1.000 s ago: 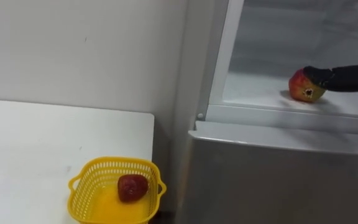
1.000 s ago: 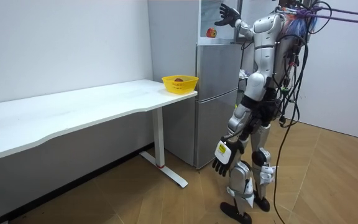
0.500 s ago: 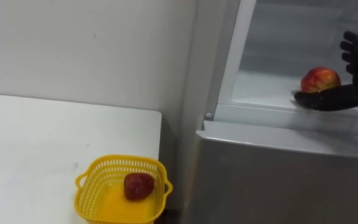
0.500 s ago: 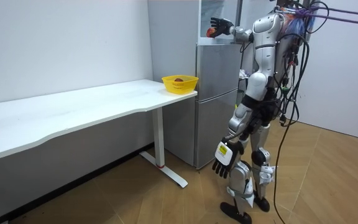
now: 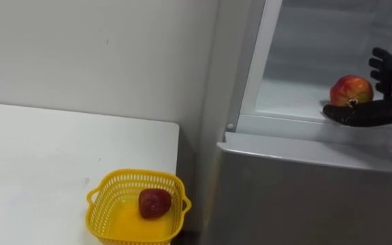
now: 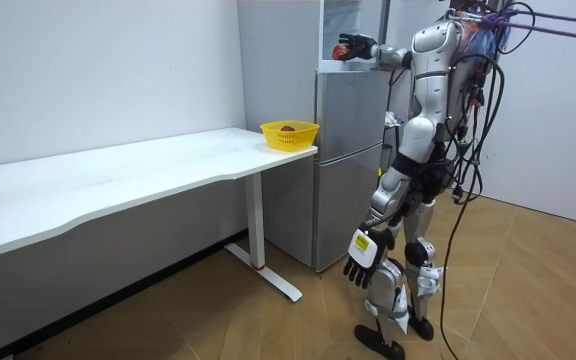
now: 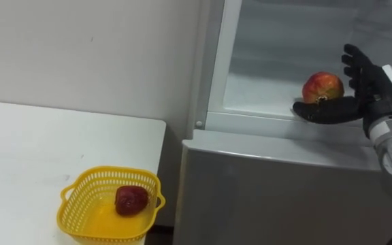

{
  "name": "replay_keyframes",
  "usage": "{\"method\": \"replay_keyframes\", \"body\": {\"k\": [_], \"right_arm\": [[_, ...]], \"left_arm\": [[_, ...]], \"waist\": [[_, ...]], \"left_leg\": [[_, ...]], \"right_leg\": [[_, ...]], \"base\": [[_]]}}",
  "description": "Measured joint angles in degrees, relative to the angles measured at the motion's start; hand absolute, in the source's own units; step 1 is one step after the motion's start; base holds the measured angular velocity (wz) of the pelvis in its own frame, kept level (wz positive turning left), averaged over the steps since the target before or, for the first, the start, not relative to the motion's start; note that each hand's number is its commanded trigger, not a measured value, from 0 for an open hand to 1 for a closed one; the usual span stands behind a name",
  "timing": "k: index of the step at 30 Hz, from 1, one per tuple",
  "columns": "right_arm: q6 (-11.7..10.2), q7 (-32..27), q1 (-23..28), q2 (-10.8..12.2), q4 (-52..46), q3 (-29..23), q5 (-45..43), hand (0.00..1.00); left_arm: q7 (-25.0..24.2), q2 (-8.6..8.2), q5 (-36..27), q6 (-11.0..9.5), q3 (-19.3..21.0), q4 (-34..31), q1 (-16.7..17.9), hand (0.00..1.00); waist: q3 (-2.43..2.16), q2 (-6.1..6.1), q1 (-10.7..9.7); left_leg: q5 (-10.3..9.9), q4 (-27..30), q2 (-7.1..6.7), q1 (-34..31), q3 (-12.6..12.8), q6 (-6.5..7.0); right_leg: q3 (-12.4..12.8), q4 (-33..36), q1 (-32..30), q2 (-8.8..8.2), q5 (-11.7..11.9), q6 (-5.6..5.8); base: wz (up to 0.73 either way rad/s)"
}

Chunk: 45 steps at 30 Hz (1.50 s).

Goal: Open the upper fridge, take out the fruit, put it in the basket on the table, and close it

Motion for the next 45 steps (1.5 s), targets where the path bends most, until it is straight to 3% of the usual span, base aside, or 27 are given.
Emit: {"method": "replay_keyframes", "body": {"k": [4,20,21,22,45], "right_arm": [[0.07,0.89,0.00,-0.02,0.29,-0.04,1.15,0.00],[0.54,3.37,-0.08,-0.07,1.92,-0.05,4.09,0.02],[0.54,3.47,-0.15,-0.07,2.13,-0.05,4.18,0.41],[0.54,3.74,-0.42,-0.07,2.67,-0.05,4.28,1.00],[1.69,4.75,-3.26,-0.86,4.79,-0.14,4.20,1.00]], "left_arm": [[0.00,-0.03,0.01,1.05,0.28,-0.01,0.07,0.00],[-0.01,0.00,-0.02,1.07,0.34,-0.61,0.43,0.00],[-0.01,0.00,-0.02,1.07,0.34,-0.61,0.42,0.00],[-0.03,0.00,-0.02,1.07,0.34,-0.62,0.41,0.00],[-0.02,-0.01,-0.02,1.40,0.32,-0.80,1.10,0.00]], "waist": [[-0.02,-0.02,0.01],[-0.24,-0.28,-0.31],[-0.24,-0.28,-0.31],[-0.24,-0.28,-0.31],[0.02,-0.46,-0.23]], "left_leg": [[0.00,0.00,0.01,-0.02,0.00,0.00],[0.01,0.05,0.01,0.03,0.06,0.00],[0.01,0.06,0.01,0.03,0.15,0.00],[0.01,0.09,0.01,0.04,0.18,0.00],[0.00,-0.12,0.03,0.08,0.22,0.00]], "right_leg": [[-0.01,0.02,-0.03,0.00,0.00,0.00],[-0.05,0.01,0.13,0.02,0.00,0.00],[-0.04,0.02,0.13,0.01,0.00,0.00],[-0.03,0.04,0.13,0.00,0.00,-0.01],[-0.07,-0.01,0.02,0.02,0.00,0.00]], "base": [[0.00],[0.00],[0.00],[0.00],[0.00]]}}
